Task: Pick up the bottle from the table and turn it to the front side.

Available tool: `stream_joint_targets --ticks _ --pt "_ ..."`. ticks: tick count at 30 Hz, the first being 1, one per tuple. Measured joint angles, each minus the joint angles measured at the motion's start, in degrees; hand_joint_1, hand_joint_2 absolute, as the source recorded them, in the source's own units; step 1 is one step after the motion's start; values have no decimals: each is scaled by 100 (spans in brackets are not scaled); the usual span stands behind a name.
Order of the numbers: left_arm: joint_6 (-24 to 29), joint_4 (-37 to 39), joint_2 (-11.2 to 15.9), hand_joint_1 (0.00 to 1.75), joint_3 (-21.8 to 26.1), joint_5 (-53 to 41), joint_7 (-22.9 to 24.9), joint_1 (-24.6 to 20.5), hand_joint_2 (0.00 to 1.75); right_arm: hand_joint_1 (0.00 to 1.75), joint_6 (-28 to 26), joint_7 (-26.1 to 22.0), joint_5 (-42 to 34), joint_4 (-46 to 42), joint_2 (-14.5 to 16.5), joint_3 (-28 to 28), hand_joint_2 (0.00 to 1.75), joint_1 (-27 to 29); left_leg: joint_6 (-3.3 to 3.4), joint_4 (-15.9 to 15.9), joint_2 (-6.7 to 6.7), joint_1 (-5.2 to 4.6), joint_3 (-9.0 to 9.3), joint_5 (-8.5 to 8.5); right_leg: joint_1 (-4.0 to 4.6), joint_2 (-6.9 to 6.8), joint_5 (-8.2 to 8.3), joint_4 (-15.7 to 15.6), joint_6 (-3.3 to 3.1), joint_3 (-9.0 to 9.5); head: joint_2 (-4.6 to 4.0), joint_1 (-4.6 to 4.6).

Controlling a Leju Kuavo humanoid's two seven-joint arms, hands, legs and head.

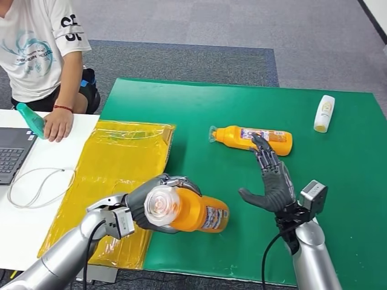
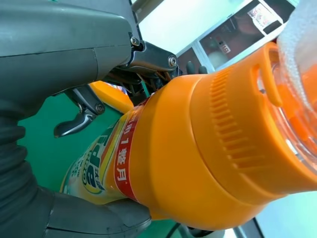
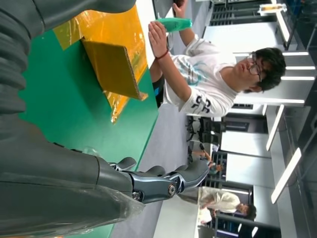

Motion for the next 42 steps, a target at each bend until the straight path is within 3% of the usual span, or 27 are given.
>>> stream_joint_targets --ticks 5,9,13,17,20,26,33,38,42 --pt "410 2 223 175 -106 -578 593 -190 175 0 75 -3 1 1 0 -190 175 12 -1 0 1 0 1 1 0 1 1 0 -2 -2 1 0" --pt "640 134 620 175 -202 -893 1286 -633 175 0 102 -75 108 32 0 -287 175 38 -10 0 2 5 1 8 4 2 6 4 -10 -8 1 -2" --pt "637 220 1011 175 -216 -906 1598 -1169 175 0 87 -132 227 104 0 -311 175 74 -14 0 2 7 0 11 6 1 8 10 -13 -9 1 -1" --pt "546 221 1234 175 -228 -819 1741 -1476 175 0 75 -145 284 170 3 -309 175 85 -14 0 2 6 -1 11 5 2 8 10 -13 -9 1 0" --pt "302 219 1415 175 -232 -378 1731 -1656 175 0 73 -146 332 253 23 -301 175 71 -14 0 4 6 -3 10 6 5 9 10 -13 -11 1 -1" --pt "-392 185 2075 175 -141 924 1600 -2101 175 0 -1 -162 359 496 71 -202 175 -26 -22 -1 10 11 -4 15 11 10 9 18 -18 -19 1 -2" --pt "-1290 231 2845 175 -501 2024 2320 -3162 175 0 -32 -215 318 845 97 -19 175 -249 -31 0 10 27 -21 25 27 8 20 18 -34 -35 1 -3" --pt "-1285 381 3098 175 -1106 2442 2646 -4174 175 0 -110 -248 322 1067 130 100 175 -373 -29 0 9 27 -26 27 28 8 23 18 -35 -36 1 -1" --pt "-1171 452 3141 175 -1526 2460 2732 -4650 175 0 -126 -256 328 1143 169 138 175 -391 -29 0 8 27 -27 28 27 8 24 18 -35 -37 0 -2"
